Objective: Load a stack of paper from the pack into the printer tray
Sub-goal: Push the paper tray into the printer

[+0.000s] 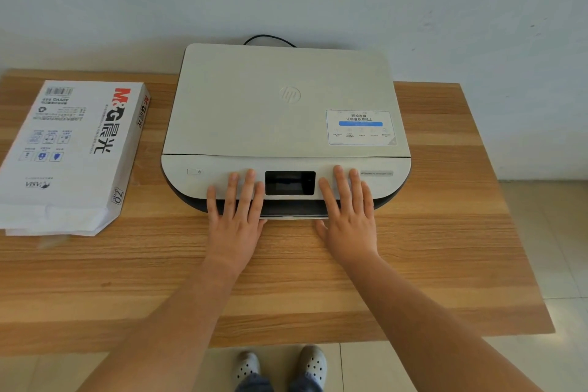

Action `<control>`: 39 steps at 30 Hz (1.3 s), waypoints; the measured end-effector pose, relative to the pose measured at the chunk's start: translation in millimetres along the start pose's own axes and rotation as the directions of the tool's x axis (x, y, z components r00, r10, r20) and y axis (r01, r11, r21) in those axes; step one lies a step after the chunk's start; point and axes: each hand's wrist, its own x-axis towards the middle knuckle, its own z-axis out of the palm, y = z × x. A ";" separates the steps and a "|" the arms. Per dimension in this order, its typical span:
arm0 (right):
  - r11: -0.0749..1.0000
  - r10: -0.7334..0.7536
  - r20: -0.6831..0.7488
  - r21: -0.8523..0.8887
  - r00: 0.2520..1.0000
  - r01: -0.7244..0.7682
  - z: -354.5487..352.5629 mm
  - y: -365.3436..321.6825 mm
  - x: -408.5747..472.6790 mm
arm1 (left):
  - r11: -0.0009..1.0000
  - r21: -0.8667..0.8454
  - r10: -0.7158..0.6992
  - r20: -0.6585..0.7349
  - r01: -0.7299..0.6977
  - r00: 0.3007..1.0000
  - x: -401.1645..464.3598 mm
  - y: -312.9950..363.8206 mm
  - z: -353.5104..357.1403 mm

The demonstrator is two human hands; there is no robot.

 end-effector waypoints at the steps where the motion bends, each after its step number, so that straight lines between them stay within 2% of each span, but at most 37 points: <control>1: 1.000 -0.001 -0.004 0.000 1.000 0.001 1.2 -0.1 0.1 | 1.000 -0.002 0.001 -0.004 -0.001 1.000 -0.1 0.3 0.5; 19: 1.000 -0.008 -0.123 -0.004 0.992 0.008 18.5 0.1 3.2 | 1.000 -0.004 0.013 -0.137 -0.014 0.991 2.9 -0.1 11.9; 39: 1.000 0.007 -0.078 -0.024 0.997 -0.009 6.3 -0.3 3.7 | 1.000 0.021 -0.014 -0.031 0.014 0.999 3.2 1.5 1.4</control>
